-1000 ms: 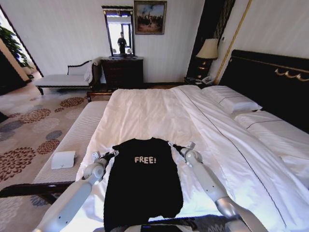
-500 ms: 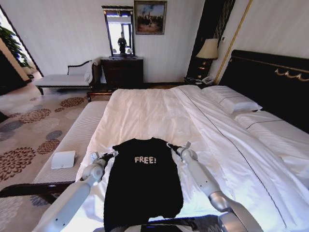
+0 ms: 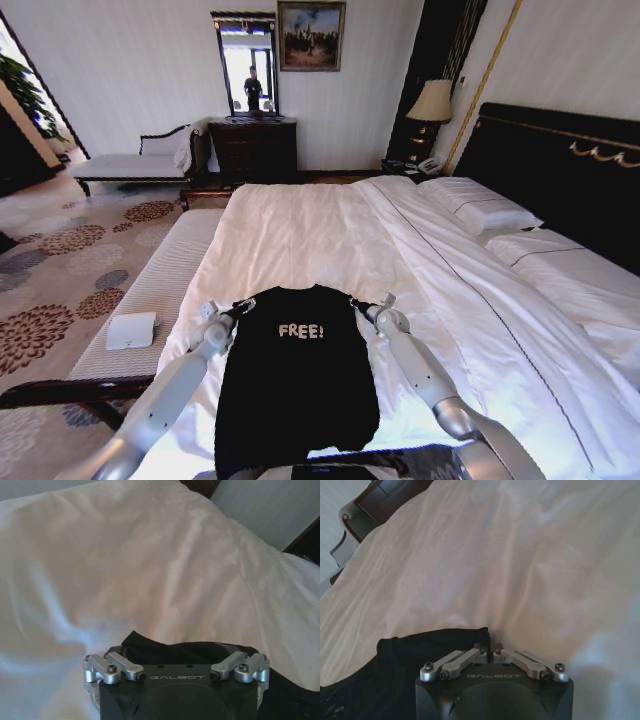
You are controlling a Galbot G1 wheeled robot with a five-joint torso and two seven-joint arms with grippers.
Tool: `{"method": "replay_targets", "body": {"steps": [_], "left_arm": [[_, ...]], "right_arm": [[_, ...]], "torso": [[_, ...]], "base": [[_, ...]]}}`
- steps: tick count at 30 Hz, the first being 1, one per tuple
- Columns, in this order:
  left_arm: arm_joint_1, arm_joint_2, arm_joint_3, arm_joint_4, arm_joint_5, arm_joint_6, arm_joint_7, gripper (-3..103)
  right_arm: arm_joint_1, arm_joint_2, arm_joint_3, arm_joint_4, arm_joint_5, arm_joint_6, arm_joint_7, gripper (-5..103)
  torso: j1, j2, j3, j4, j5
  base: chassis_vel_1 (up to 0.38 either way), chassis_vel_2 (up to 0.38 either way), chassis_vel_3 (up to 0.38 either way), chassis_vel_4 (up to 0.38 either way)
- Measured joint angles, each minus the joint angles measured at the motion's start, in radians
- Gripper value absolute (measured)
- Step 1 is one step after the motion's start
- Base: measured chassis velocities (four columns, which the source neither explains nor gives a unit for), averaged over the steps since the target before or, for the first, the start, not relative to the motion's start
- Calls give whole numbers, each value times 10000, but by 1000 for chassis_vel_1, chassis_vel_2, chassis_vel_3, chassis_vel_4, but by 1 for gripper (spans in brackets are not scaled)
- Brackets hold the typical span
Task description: Fold the clothes on the bed.
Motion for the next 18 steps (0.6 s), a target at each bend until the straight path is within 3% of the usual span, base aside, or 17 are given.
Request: {"method": "replay_targets", "body": {"steps": [2,5,8,11,18], "left_arm": [[-65,-18,15,102,18,0,17,93],[-163,-28,86,238,114,24,90,77],[-188,-27,140,297,199,38,109,72],[-190,-40,182,352,355,30,125,56],[-197,-29,221,345,503,-87,138,34]], "right_arm": [[-4,-1,0,1,-9,0,8,1],[4,-11,0,-7,-20,0,21,1],[23,-22,-1,-24,-23,0,42,1],[76,-22,-14,-56,-27,-2,131,1],[42,-91,-40,74,-14,-64,149,1]], "torso": [[0,0,0,1,0],[0,1,0,1,1],[0,1,-1,1,1],[0,0,0,2,0],[0,0,-1,1,0]], "base": [[0,0,0,0],[0,0,0,0],[0,0,0,0],[0,0,0,0],[0,0,0,0]]}}
